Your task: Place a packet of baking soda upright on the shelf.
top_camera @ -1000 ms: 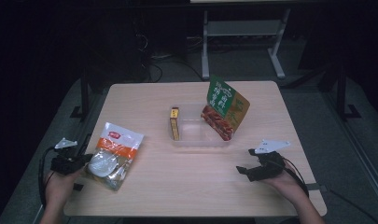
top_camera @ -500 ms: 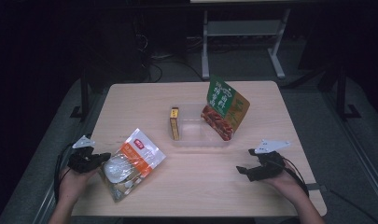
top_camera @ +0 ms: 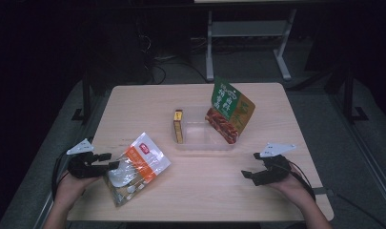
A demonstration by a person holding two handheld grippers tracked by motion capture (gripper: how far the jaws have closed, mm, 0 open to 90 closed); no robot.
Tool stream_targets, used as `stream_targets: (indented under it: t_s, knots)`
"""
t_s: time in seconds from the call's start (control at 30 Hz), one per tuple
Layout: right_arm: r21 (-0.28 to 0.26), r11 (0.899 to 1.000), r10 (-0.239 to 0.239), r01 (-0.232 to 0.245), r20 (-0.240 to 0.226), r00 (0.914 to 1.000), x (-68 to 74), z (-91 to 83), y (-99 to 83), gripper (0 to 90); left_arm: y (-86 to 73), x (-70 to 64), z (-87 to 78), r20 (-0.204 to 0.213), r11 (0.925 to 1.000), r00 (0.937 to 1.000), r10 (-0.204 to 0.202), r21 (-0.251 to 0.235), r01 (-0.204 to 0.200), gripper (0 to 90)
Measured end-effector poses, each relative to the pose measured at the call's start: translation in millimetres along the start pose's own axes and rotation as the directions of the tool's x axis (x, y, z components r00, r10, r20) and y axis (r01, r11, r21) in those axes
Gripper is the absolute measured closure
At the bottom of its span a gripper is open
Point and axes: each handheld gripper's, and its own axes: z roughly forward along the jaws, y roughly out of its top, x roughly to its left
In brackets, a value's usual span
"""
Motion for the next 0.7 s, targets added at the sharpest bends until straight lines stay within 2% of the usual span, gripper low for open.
stream_targets:
  t_s: [0.13,0.17,0.2,0.23,0.37,0.57,0.6,0.63,0.67,0.7]
  knots:
    - [0.006,1.000,-0.003,0.003,0.000,1.0000,0.3,0.4,-0.1,16.0,0.9,-2.6,10.0,0.027,0.9995,0.9996,0.009,0.029,-0.010,40.8]
    - [0.006,1.000,-0.003,0.003,0.000,1.0000,0.3,0.4,-0.1,16.0,0.7,-3.7,13.7,0.029,0.9989,0.9995,0.011,0.045,-0.012,40.8]
    - [0.006,1.000,-0.005,0.005,-0.001,1.0000,0.5,0.9,0.0,16.0,-0.6,-5.3,20.8,0.035,0.9954,0.9988,0.033,0.088,-0.036,41.6]
    - [0.007,1.000,-0.006,0.006,-0.001,1.0000,0.6,1.0,0.0,16.0,-1.4,-6.3,22.8,0.055,0.9967,0.9983,0.019,0.078,-0.023,41.7]
    - [0.010,1.000,-0.008,0.008,-0.003,1.0000,1.3,1.6,0.1,16.0,-1.8,-7.9,25.5,0.045,0.9931,0.9981,0.041,0.108,-0.046,43.0]
    - [0.020,1.000,-0.011,0.011,-0.006,0.9999,1.9,2.5,0.0,16.0,-2.8,-7.7,26.7,0.058,0.9921,0.9976,0.038,0.118,-0.044,47.1]
    - [0.021,1.000,-0.011,0.011,-0.007,0.9999,1.9,2.5,0.0,16.0,-3.5,-6.5,27.2,0.081,0.9907,0.9961,0.035,0.128,-0.046,49.4]
    - [0.020,1.000,-0.011,0.011,-0.008,0.9999,1.8,2.6,0.1,16.0,-3.5,-6.5,27.2,0.081,0.9907,0.9961,0.035,0.128,-0.046,53.7]
    - [0.020,1.000,-0.011,0.011,-0.008,0.9999,1.8,2.6,0.1,16.0,-4.4,-6.9,27.8,0.100,0.9911,0.9947,0.024,0.128,-0.037,53.7]
    - [0.020,1.000,-0.010,0.011,-0.009,0.9999,1.8,2.7,0.2,16.0,-5.2,-7.3,28.4,0.111,0.9922,0.9934,0.027,0.118,-0.040,57.9]
